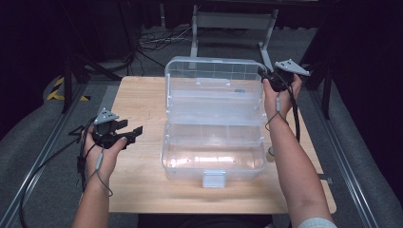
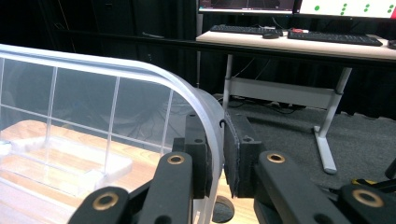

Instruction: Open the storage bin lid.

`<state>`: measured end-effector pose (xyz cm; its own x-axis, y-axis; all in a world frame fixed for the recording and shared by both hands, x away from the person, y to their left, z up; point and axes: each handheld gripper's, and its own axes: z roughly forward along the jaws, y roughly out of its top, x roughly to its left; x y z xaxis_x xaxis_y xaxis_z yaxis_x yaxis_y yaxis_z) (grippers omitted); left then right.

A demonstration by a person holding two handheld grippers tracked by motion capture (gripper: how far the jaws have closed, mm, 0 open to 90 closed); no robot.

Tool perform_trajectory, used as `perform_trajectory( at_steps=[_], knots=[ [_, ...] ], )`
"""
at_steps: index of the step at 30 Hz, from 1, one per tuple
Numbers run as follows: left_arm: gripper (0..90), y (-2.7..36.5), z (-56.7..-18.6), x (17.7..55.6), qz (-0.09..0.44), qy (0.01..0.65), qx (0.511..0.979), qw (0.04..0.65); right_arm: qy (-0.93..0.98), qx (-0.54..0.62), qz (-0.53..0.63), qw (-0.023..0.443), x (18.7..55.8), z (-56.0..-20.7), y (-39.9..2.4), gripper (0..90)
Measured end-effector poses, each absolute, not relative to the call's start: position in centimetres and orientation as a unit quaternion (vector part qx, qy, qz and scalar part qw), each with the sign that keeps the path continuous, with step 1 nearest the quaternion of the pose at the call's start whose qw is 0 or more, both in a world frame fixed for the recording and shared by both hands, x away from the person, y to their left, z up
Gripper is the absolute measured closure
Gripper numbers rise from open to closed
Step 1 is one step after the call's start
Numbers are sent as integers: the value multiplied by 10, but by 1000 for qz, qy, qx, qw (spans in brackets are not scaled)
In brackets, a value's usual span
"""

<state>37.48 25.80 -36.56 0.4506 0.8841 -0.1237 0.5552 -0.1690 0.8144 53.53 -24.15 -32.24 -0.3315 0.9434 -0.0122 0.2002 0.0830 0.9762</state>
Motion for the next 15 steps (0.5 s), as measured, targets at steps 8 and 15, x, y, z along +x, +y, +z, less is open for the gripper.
perform_trajectory(
  at_steps=[8,15],
  knots=[
    [348,256,-369,377,190,488,742,419,638,446,514,360,543,-329,-244,810],
    [347,257,-371,379,186,489,743,417,645,441,512,358,551,-332,-245,808]
  ],
)
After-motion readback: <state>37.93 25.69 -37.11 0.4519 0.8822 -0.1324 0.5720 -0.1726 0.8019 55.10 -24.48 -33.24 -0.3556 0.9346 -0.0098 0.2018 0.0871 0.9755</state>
